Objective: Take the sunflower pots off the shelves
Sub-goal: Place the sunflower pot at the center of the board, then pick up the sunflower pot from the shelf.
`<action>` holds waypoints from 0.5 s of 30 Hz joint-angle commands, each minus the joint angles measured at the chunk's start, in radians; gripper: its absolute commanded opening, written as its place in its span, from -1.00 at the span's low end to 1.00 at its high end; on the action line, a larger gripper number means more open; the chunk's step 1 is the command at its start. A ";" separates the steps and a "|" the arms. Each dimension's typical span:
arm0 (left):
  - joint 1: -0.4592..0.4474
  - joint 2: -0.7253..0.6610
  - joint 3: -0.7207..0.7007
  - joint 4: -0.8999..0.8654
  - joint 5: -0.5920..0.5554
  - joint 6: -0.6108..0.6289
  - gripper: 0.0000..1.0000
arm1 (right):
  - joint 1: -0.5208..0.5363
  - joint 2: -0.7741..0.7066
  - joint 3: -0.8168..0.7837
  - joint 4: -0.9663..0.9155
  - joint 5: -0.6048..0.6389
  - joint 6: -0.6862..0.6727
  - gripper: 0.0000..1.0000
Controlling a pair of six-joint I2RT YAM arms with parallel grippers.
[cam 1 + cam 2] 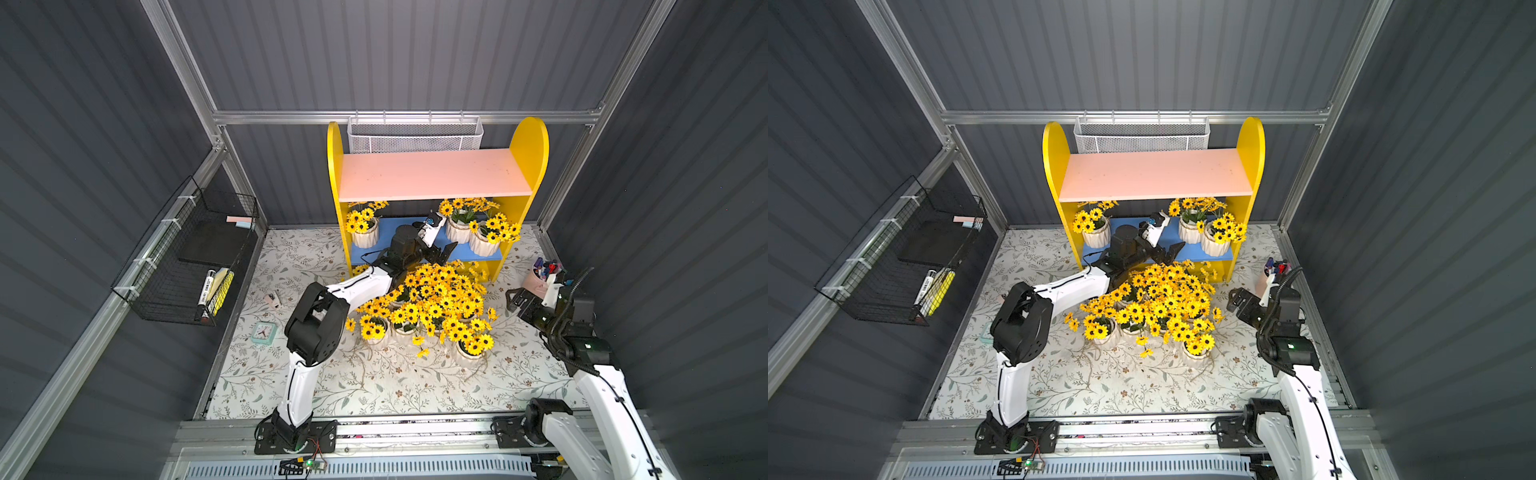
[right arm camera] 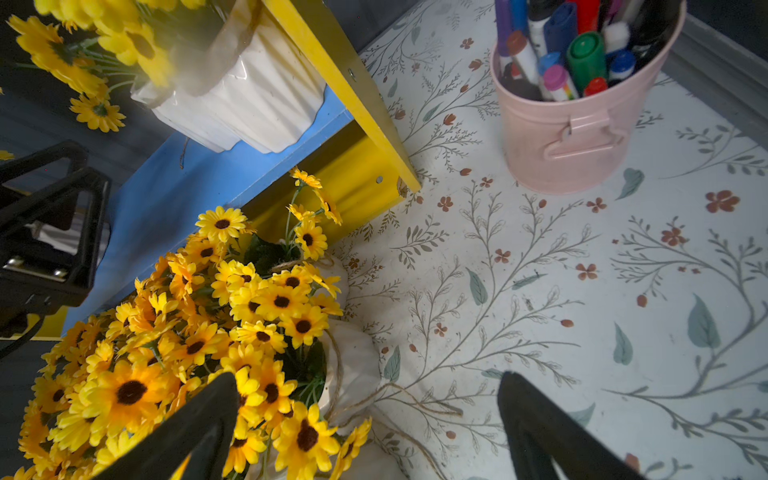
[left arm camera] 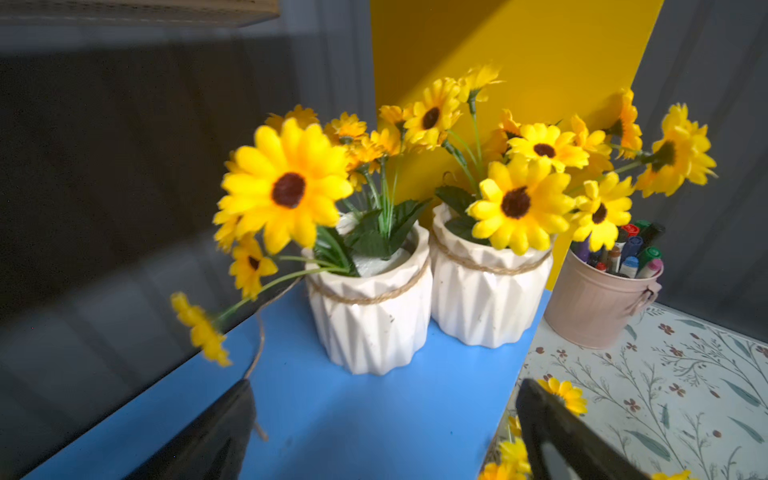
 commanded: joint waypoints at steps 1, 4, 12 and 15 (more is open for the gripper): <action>0.027 0.063 0.092 0.053 0.106 0.022 0.99 | -0.003 0.010 0.015 0.022 0.001 -0.004 0.98; 0.029 0.126 0.154 0.054 0.103 0.050 0.99 | -0.005 0.017 0.015 0.026 -0.004 -0.002 0.98; 0.052 0.262 0.322 0.057 0.132 0.049 0.99 | -0.003 0.001 0.015 0.025 -0.008 -0.004 0.98; 0.062 0.306 0.383 0.058 0.179 0.039 0.99 | -0.004 -0.005 0.005 0.031 -0.010 -0.005 0.98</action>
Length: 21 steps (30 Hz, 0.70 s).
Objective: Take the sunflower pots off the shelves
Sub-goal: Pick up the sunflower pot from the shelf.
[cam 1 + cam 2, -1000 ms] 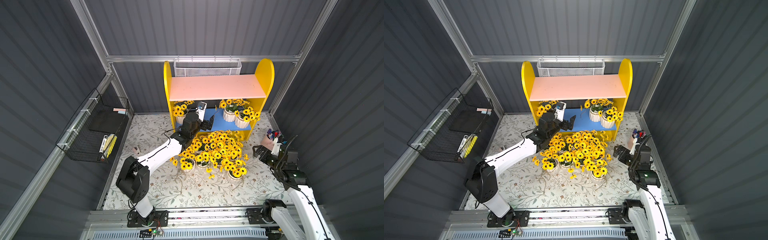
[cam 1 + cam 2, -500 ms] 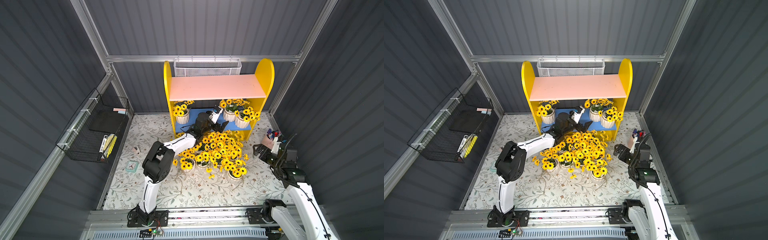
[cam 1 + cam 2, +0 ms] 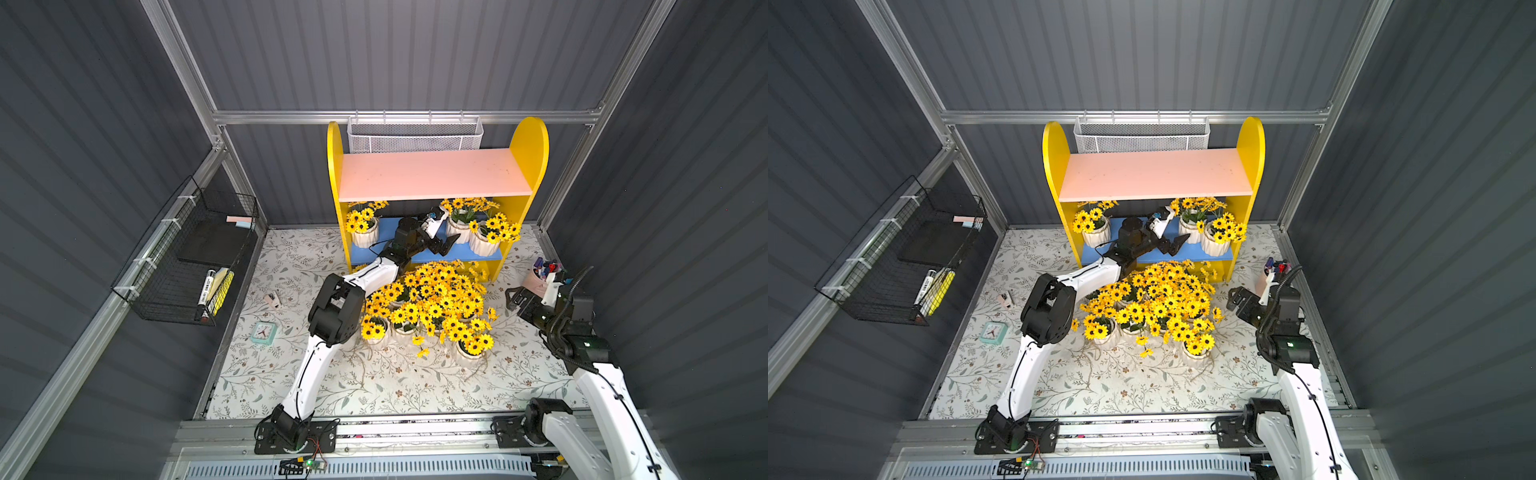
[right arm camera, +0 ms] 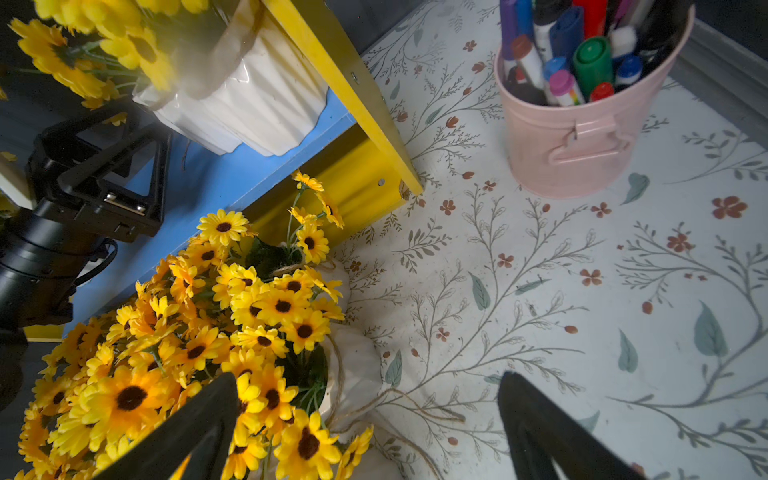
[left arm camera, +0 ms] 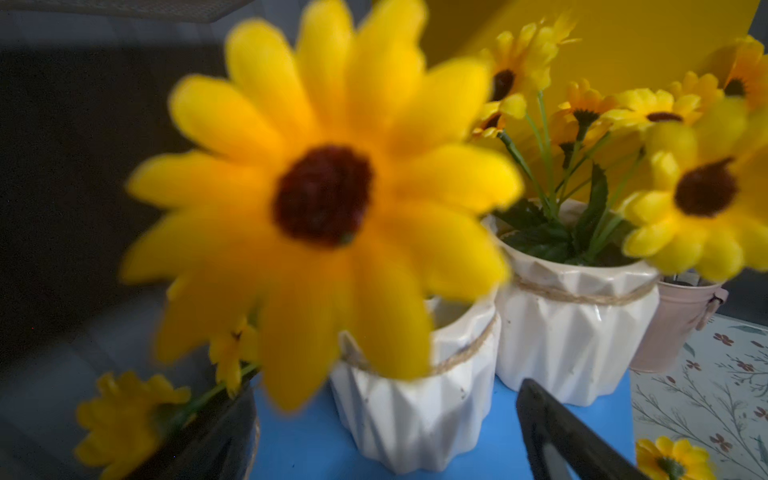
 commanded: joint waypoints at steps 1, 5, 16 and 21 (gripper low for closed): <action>0.010 0.047 0.091 0.019 0.076 0.003 0.99 | -0.004 -0.013 0.002 0.018 -0.006 -0.006 0.98; 0.016 0.102 0.173 0.001 0.136 -0.001 0.99 | -0.003 -0.007 0.002 0.021 -0.016 -0.007 0.98; 0.024 0.195 0.282 0.034 0.205 -0.047 0.99 | -0.002 -0.009 0.002 0.026 -0.033 -0.005 0.98; 0.024 0.229 0.319 0.060 0.222 -0.080 0.99 | -0.003 -0.013 0.002 0.029 -0.040 -0.006 0.98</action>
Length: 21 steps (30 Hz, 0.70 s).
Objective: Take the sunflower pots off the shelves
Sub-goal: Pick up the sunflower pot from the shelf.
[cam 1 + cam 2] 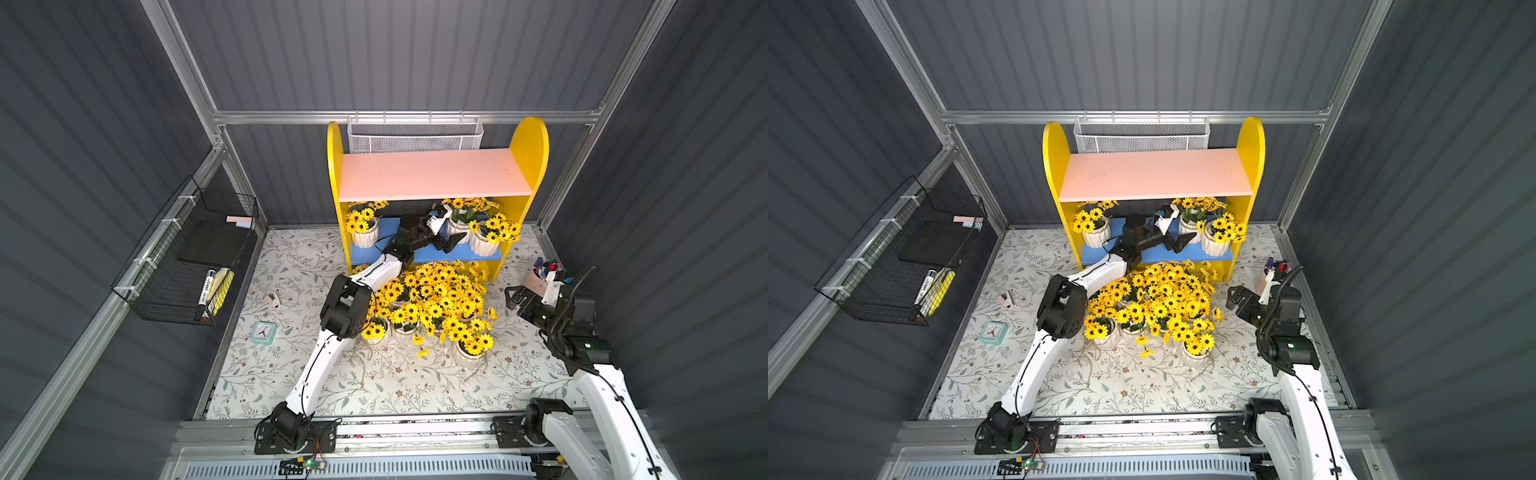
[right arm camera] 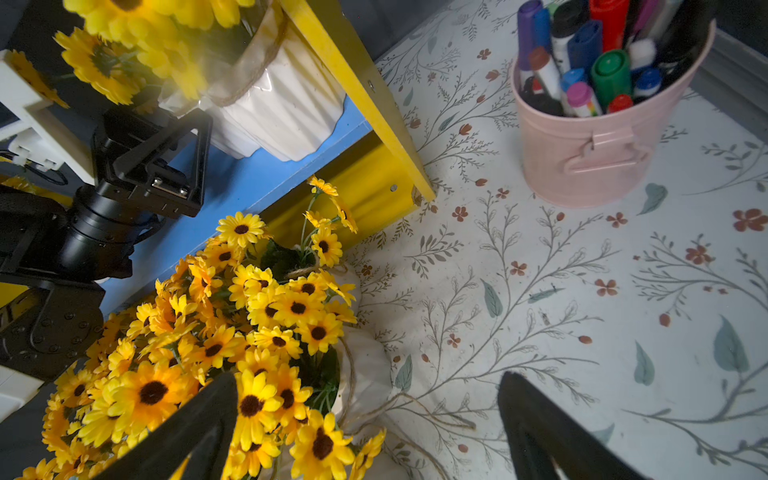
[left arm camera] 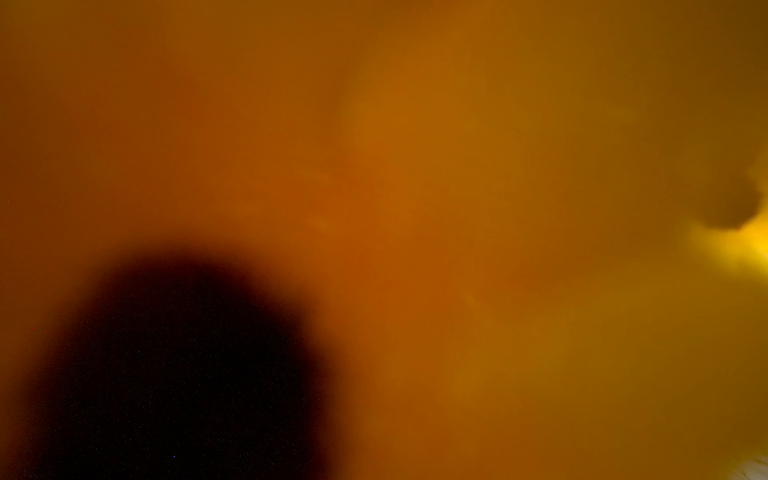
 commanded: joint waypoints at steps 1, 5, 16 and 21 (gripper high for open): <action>0.005 0.035 0.046 0.045 0.029 -0.035 0.98 | -0.003 -0.010 0.004 0.002 -0.017 -0.006 0.98; 0.005 0.057 0.073 0.057 0.032 -0.050 0.93 | -0.002 -0.020 0.005 -0.003 -0.017 -0.008 0.98; 0.003 0.071 0.077 0.137 0.012 -0.097 0.63 | -0.003 -0.025 0.003 -0.004 -0.017 -0.014 0.98; 0.004 0.033 0.020 0.161 0.000 -0.077 0.46 | -0.003 -0.025 0.002 -0.004 -0.020 -0.014 0.98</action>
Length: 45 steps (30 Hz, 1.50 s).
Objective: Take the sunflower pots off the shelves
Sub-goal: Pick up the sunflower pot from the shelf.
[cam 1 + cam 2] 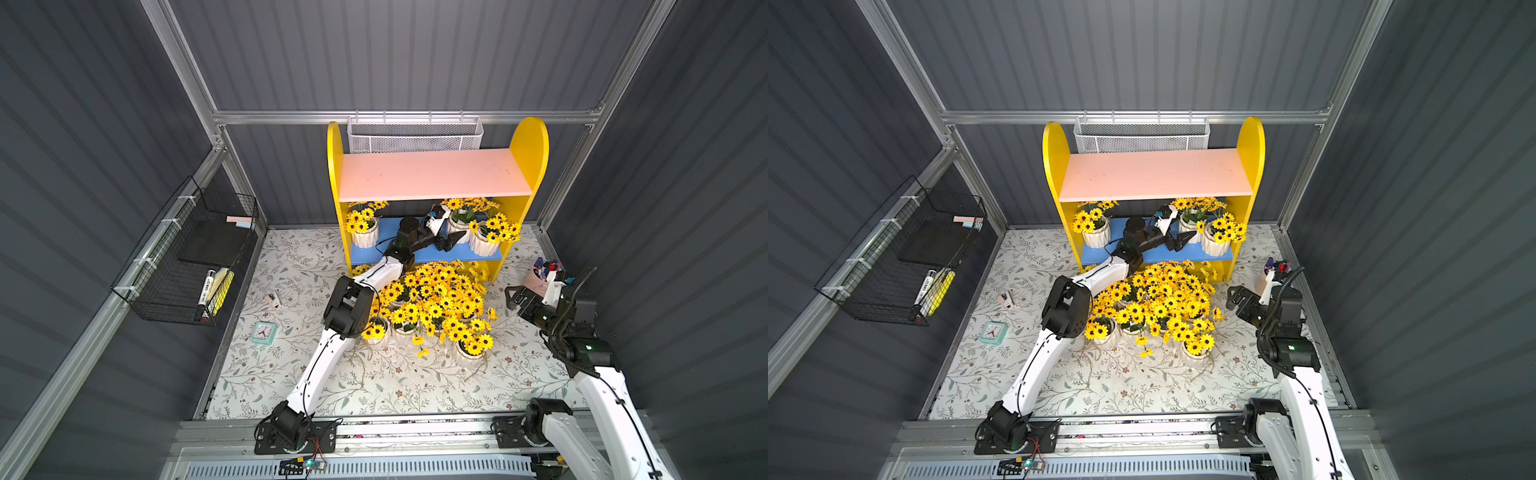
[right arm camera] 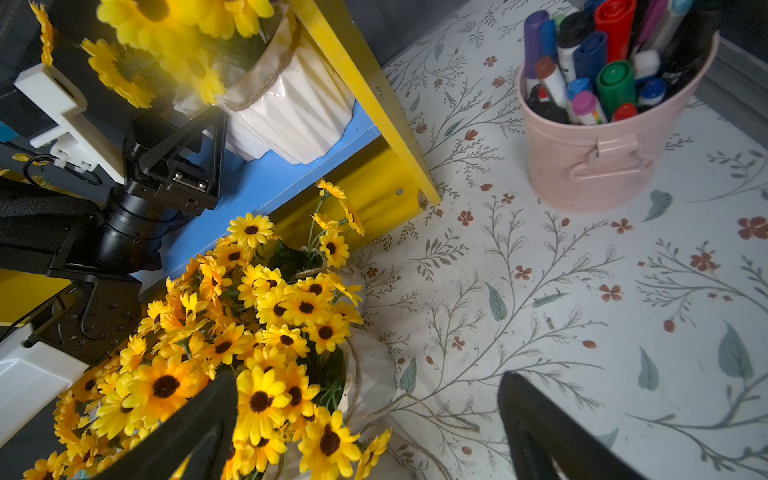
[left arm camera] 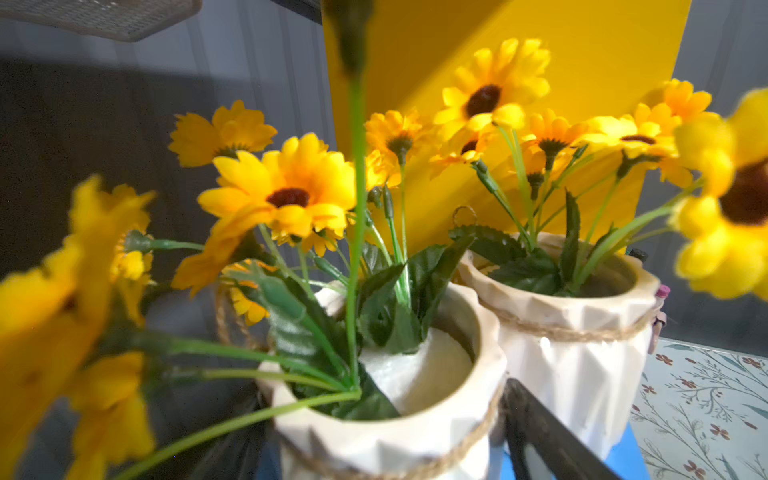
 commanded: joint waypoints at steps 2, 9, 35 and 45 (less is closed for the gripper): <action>0.003 -0.052 -0.057 0.089 -0.021 0.008 0.44 | -0.002 -0.009 0.002 -0.003 -0.012 -0.010 0.98; 0.004 -0.163 -0.224 0.148 -0.135 0.079 0.30 | -0.003 -0.016 0.002 -0.004 -0.013 -0.008 0.98; 0.016 -0.439 -0.561 0.035 -0.174 0.093 0.99 | -0.003 -0.026 0.003 0.009 -0.027 -0.004 0.98; 0.016 -0.331 -0.400 -0.083 -0.116 0.047 0.99 | -0.003 -0.033 0.003 0.006 -0.026 -0.013 0.98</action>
